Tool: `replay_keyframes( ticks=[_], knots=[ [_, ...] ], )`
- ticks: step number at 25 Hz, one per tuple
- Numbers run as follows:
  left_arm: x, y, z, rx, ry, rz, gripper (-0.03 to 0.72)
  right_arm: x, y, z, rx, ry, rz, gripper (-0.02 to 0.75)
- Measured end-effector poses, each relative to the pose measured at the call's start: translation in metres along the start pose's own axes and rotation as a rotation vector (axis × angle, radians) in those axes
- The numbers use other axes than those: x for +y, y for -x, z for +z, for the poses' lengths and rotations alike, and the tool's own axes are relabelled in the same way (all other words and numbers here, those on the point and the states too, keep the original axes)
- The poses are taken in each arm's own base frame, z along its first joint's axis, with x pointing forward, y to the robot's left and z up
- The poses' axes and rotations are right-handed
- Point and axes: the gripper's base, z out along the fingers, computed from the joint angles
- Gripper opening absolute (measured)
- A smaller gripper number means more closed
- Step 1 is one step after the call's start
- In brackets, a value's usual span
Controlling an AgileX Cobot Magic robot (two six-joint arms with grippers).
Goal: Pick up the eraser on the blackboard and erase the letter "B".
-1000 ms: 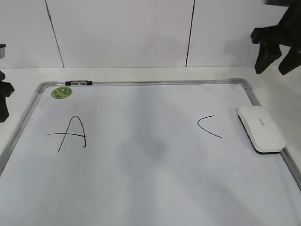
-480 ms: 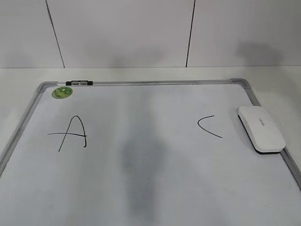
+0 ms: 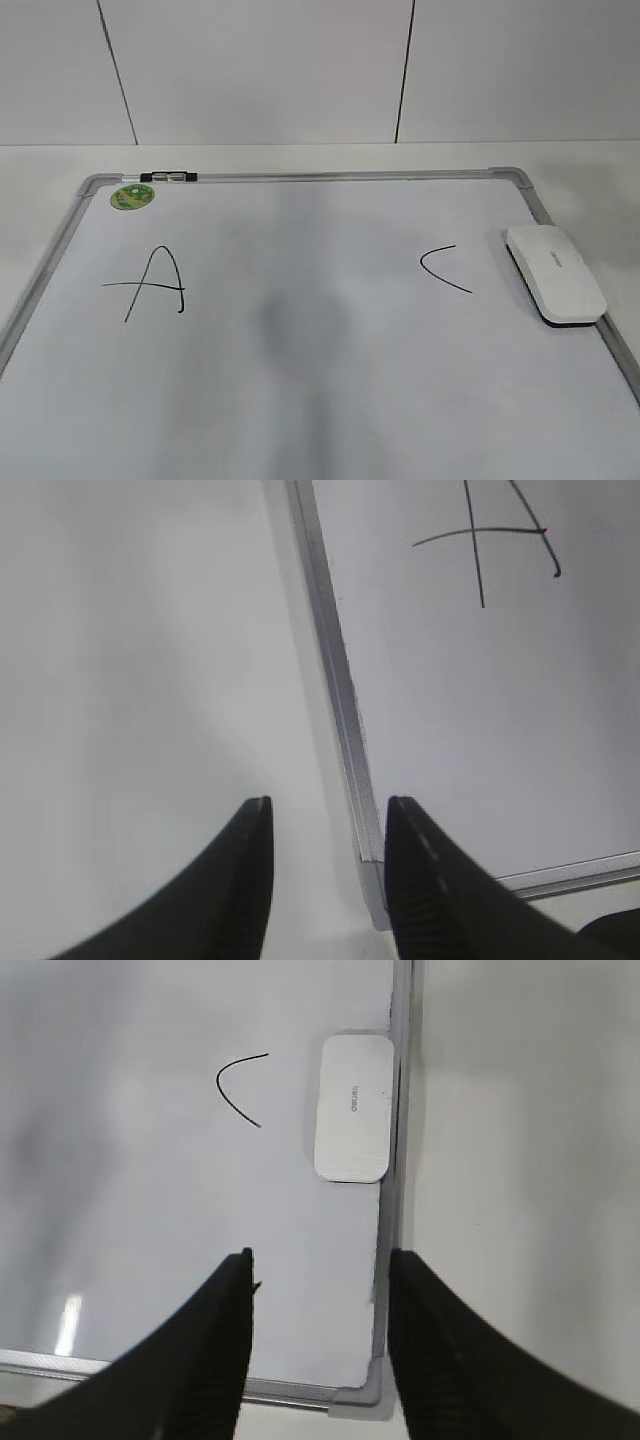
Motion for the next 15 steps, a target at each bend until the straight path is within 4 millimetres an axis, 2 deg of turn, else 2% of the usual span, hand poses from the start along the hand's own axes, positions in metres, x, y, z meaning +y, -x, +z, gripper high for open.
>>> replay_keyframes(
  ticks=[4,8,11,15],
  knots=[
    [-0.006,-0.028,-0.032,-0.115,0.016,0.008,0.275,0.004,-0.044,-0.026,-0.093,-0.005,-0.037,0.354],
    [-0.01,-0.062,-0.043,-0.165,0.04,0.016,0.255,0.004,-0.087,-0.036,-0.186,-0.04,-0.083,0.354],
    [-0.012,-0.088,-0.038,-0.163,0.053,0.025,0.241,0.003,-0.114,-0.032,-0.236,-0.064,-0.095,0.354],
    [-0.016,-0.123,-0.023,-0.212,0.062,0.056,0.237,0.002,-0.144,-0.01,-0.225,-0.069,-0.096,0.353]
  ],
)
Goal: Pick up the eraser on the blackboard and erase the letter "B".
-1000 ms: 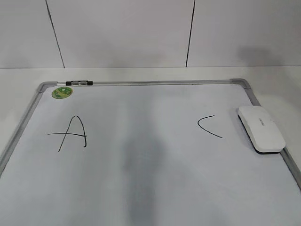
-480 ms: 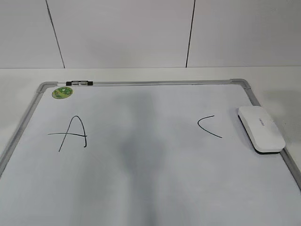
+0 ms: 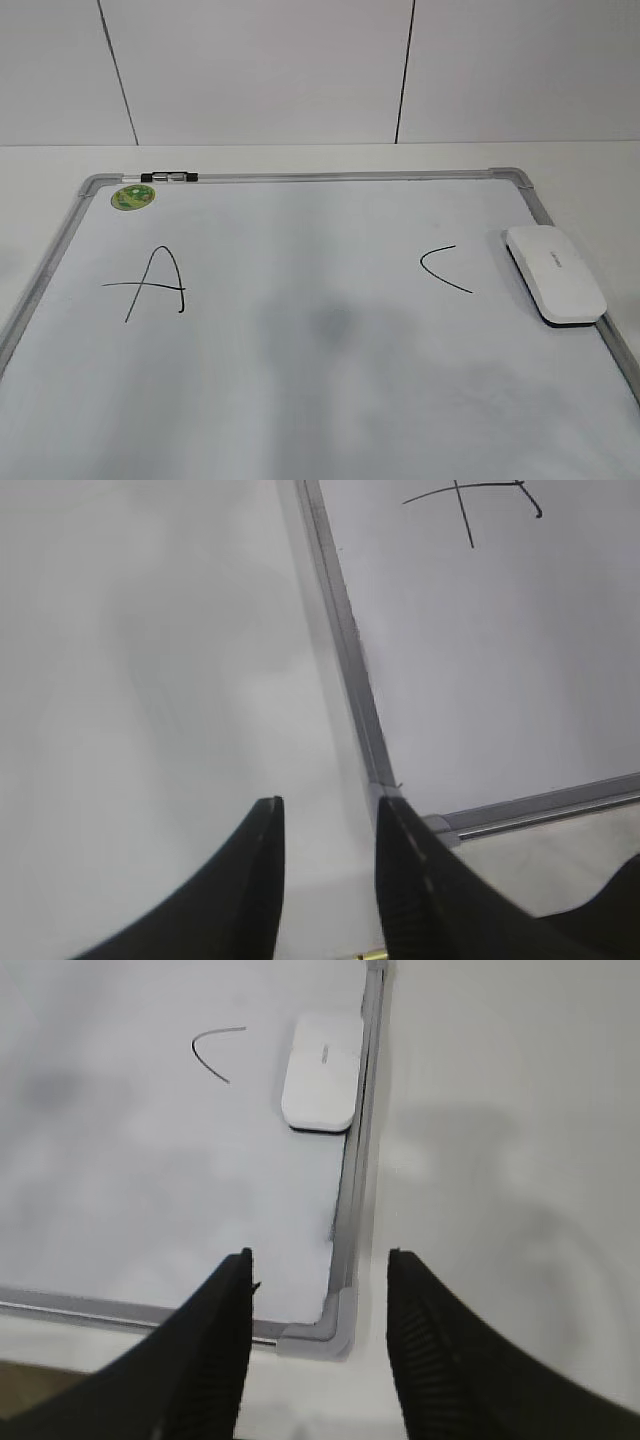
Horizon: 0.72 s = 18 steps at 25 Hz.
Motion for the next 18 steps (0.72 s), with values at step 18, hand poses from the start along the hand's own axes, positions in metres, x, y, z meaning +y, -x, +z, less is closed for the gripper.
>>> replay_keyframes(
  ticks=[18],
  knots=[
    [-0.027,-0.087,-0.012,-0.396,-0.053,-0.009,0.235,0.006,-0.048,0.009,-0.12,-0.006,-0.002,0.353]
  ],
)
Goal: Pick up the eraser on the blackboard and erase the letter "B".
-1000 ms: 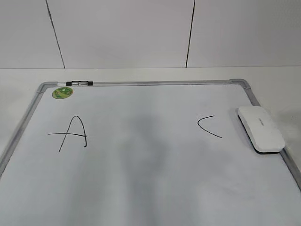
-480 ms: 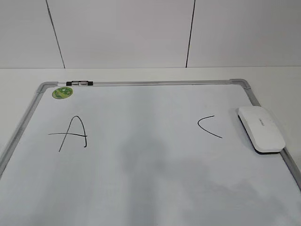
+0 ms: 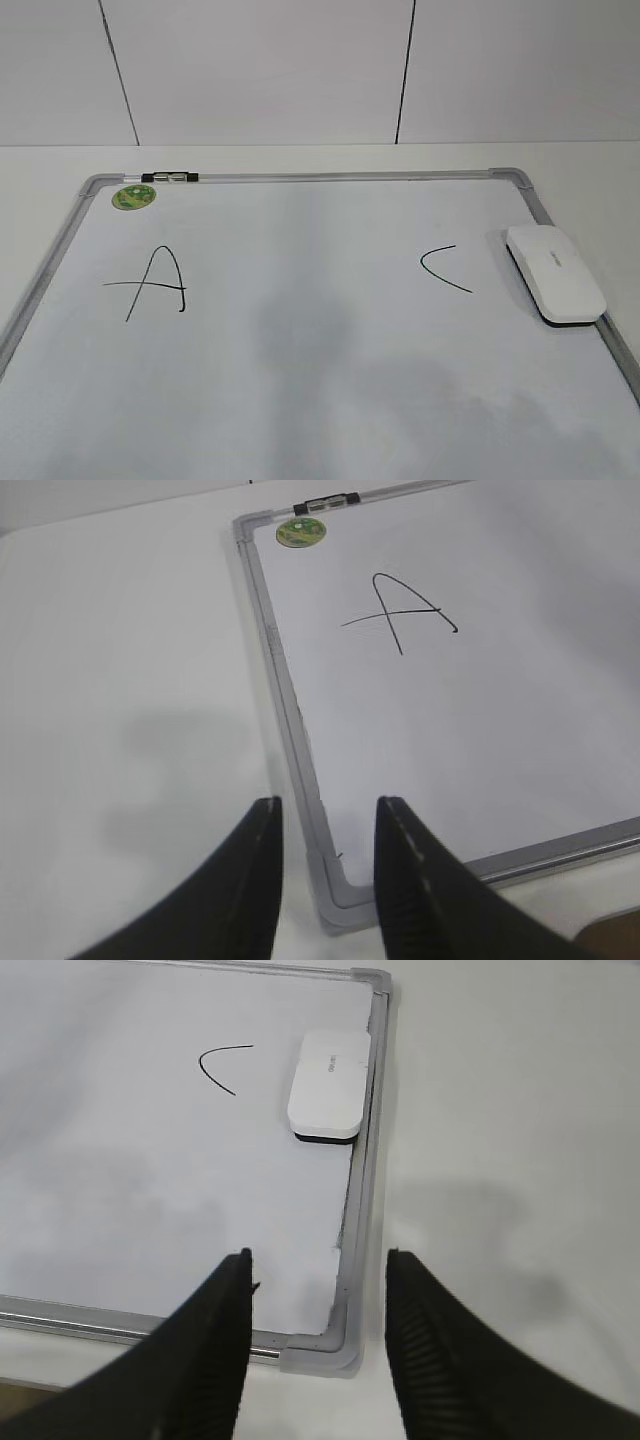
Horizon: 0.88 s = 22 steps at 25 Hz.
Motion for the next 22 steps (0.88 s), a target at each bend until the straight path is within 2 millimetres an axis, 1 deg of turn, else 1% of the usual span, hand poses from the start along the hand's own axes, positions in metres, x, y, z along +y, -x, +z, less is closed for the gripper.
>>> replay_keyframes(
  ticks=[5,22],
  knots=[
    [-0.0004,0.0001,0.0,-0.001,-0.004,-0.002,0.235,0.0001,-0.0022,0.003,0.012,0.001,0.001,0.353],
    [0.003,-0.0006,-0.0001,0.007,0.033,0.007,0.234,0.0001,-0.0022,0.003,0.012,0.001,0.001,0.352]
  ],
)
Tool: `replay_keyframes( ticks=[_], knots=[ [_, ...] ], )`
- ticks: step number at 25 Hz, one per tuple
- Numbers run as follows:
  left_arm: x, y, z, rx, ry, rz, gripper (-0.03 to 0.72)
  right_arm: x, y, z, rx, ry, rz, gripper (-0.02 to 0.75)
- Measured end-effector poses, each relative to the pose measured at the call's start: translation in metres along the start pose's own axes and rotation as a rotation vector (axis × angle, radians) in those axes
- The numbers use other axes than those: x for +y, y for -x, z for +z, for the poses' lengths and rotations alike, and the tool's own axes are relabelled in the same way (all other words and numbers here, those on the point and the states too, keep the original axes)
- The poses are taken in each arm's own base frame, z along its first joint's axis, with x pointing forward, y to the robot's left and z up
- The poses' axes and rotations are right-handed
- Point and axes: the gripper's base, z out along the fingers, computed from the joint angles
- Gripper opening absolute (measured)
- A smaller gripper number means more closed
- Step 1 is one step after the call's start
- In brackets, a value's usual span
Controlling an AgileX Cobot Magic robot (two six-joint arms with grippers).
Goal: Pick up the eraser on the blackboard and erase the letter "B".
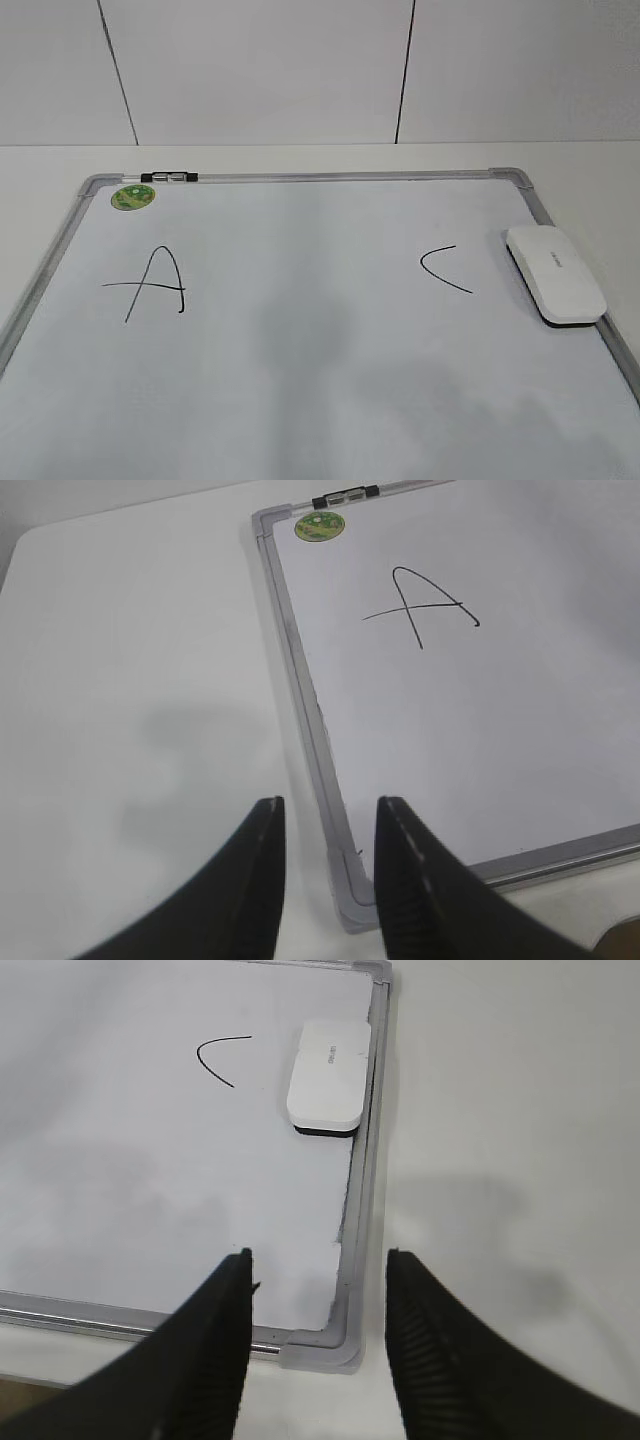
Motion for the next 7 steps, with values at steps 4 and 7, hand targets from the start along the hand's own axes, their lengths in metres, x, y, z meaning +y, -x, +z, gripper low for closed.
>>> replay_keyframes(
  ticks=[4,7],
  knots=[
    [0.0,0.0,0.0,0.0,0.0,-0.004,0.235,0.0,0.0,0.0,0.0,0.0,0.0,0.352],
    [0.0,0.0,0.0,0.0,0.0,-0.004,0.235,0.0,0.0,0.0,0.0,0.0,0.0,0.352]
  ],
)
